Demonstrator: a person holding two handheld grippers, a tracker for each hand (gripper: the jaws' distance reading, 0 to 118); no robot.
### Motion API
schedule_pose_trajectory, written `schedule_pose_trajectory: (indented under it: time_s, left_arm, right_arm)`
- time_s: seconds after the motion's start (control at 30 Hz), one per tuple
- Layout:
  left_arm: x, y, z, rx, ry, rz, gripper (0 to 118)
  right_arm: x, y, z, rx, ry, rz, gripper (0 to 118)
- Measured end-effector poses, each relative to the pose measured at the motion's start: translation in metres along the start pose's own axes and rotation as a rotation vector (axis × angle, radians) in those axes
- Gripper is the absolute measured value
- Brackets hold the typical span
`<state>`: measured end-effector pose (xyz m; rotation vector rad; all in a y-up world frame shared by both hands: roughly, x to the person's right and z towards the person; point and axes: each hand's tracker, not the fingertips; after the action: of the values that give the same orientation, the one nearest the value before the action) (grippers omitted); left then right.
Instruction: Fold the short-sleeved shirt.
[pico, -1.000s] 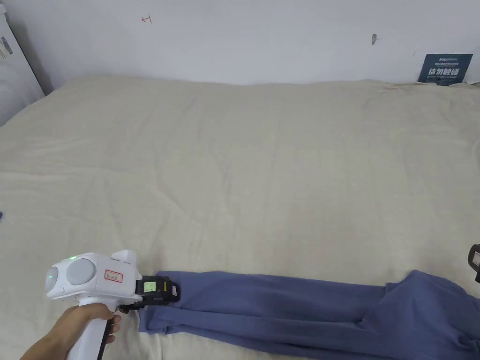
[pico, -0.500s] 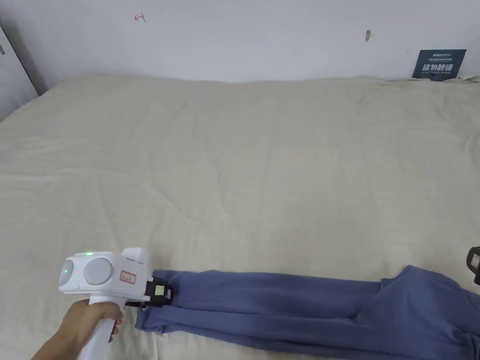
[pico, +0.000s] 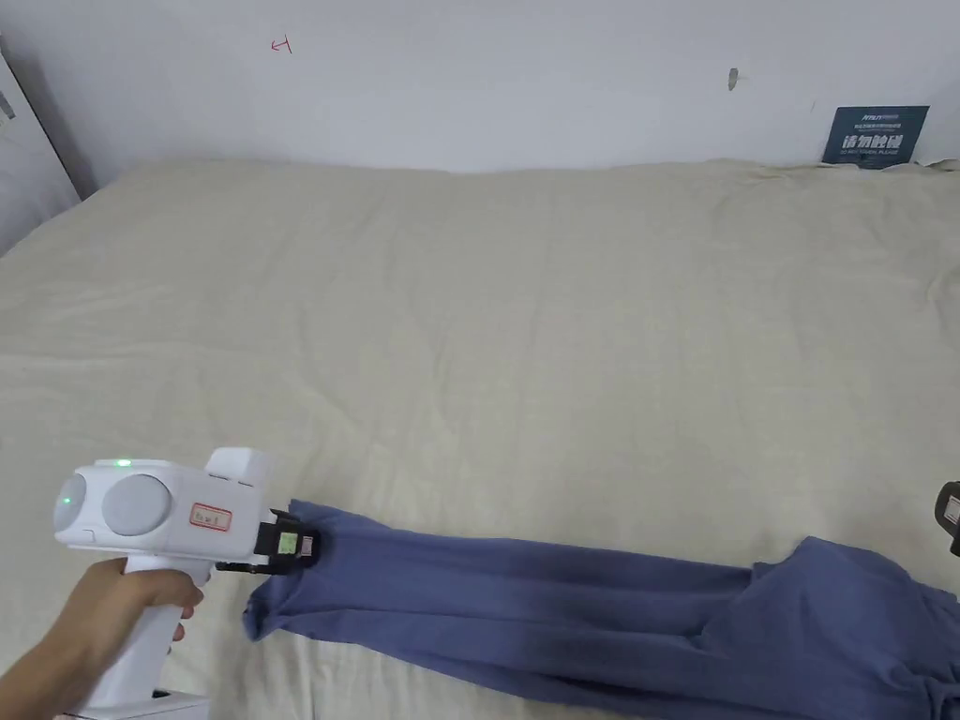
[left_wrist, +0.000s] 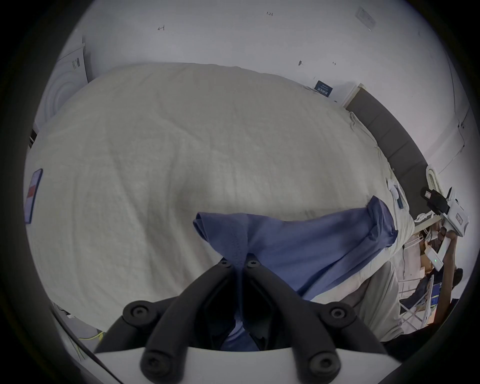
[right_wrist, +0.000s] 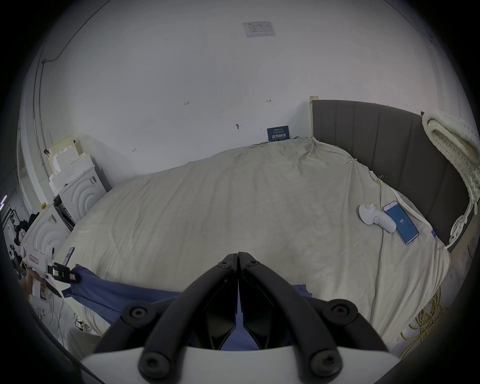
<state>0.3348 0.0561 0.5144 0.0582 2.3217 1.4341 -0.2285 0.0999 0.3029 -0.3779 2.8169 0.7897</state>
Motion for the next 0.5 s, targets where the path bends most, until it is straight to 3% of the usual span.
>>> schedule_pose_trajectory:
  time_s: [0.33, 0.5]
  left_arm:
    - [-0.056, 0.004, 0.029, -0.007, 0.168, 0.093, 0]
    - [-0.035, 0.003, 0.017, -0.046, 0.23, 0.057, 0]
  right_arm:
    - [-0.001, 0.0, 0.001, -0.004, 0.016, 0.005, 0]
    - [-0.003, -0.003, 0.002, -0.015, 0.026, 0.022, 0]
